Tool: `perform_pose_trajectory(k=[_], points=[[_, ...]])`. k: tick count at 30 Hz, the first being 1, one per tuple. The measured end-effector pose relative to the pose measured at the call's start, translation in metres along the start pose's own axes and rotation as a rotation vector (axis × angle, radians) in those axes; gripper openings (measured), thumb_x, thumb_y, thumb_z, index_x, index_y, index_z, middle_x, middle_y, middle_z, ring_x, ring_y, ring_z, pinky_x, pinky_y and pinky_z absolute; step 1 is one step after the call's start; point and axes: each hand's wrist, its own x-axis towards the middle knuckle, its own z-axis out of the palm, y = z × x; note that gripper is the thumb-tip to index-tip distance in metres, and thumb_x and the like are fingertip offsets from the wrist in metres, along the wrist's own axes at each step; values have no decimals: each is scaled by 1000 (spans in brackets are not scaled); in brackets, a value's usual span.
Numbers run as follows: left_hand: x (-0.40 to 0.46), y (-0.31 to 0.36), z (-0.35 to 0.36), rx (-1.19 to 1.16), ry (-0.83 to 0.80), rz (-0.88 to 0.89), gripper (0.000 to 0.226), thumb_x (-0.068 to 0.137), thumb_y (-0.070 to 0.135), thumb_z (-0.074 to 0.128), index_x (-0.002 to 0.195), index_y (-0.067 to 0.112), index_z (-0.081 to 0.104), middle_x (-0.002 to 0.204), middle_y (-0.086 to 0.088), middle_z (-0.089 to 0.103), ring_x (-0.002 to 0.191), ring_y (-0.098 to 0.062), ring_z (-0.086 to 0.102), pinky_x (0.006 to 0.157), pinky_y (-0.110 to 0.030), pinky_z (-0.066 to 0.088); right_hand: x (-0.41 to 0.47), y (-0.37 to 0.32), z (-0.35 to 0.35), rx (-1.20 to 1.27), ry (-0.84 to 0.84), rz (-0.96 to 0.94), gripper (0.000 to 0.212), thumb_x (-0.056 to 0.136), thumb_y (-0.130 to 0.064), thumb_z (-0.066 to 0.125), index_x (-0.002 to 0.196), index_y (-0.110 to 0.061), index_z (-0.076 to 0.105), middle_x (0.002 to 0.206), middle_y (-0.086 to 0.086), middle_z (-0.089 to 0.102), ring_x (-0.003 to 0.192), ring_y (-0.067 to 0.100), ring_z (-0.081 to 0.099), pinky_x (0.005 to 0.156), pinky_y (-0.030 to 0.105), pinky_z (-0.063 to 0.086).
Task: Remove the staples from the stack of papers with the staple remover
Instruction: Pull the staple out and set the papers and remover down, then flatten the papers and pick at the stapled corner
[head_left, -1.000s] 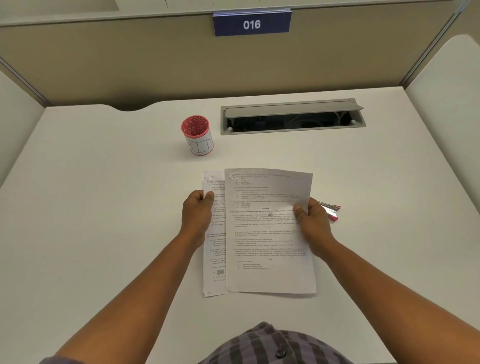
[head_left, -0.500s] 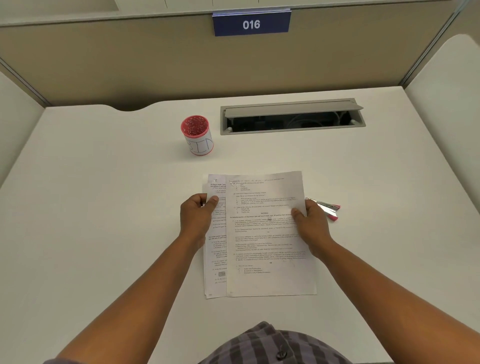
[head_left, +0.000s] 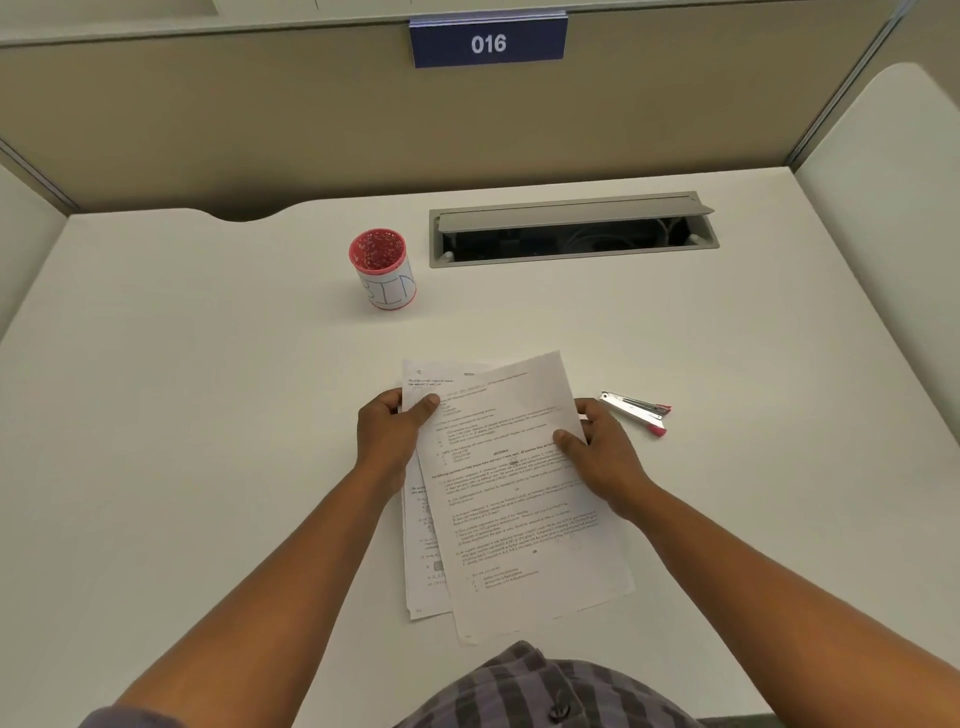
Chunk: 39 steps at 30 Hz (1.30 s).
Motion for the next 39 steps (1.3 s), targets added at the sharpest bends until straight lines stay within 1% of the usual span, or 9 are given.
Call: perform_pose_trajectory(k=[4,9,13,19,23,29,33,36,39], points=[[4,-2,2,41,41,-29,5,94,22,74,95,17,74,95,2,78,83,-20,75,64,-29,58,1,2,-2,-235,149,-115,39,94,-31,67,131,-30,53,111,-9,66,94,13,64,86,39,55],[9,-9,3,102,69,-25,18,99,30,68,87,17,72,94,0,77,87,-23,74,77,-38,61,11,9,-27,-607,514,-183,46,90,-21,66,135,-22,56,138,2,51,126,32,45,99,45,38],[11,-11,4,143,77,-32,26,101,35,62,88,14,70,98,-5,76,92,-28,73,90,-49,59,22,13,-46,-751,437,-31,42,93,-18,58,134,-25,55,140,0,51,131,30,38,102,46,29],[12,-12,9,181,54,-14,22,103,32,58,91,18,70,97,-2,76,93,-26,73,85,-42,60,23,9,-47,-852,404,-66,19,97,-19,51,110,-28,61,109,-1,62,106,29,52,85,40,27],[11,-12,13,187,55,-6,21,104,31,56,94,17,68,97,0,74,92,-24,72,85,-42,59,18,-3,-45,-863,277,-115,24,93,-19,51,112,-27,64,109,-1,60,105,28,50,76,36,38],[13,-17,14,212,63,-10,20,104,30,57,100,16,69,99,1,74,94,-23,71,85,-42,59,18,-26,-43,-922,185,-145,19,87,-24,56,93,-12,70,92,5,59,92,26,49,65,34,47],[14,-16,14,217,54,-30,19,103,30,57,97,18,69,100,1,74,94,-24,72,87,-43,60,18,-33,-41,-897,194,-132,19,85,-22,59,74,-7,62,78,8,55,82,29,49,55,30,38],[15,-16,13,219,52,-36,18,103,31,57,95,20,69,100,1,74,93,-23,72,85,-41,59,21,-32,-45,-830,213,-118,17,82,-24,63,83,-8,69,82,11,64,81,28,59,61,33,49],[15,-17,13,212,51,-37,17,104,31,57,94,22,68,99,2,74,92,-23,72,85,-41,59,20,-32,-49,-485,267,-35,14,81,-25,70,79,-11,69,72,7,63,65,21,54,59,31,43]])
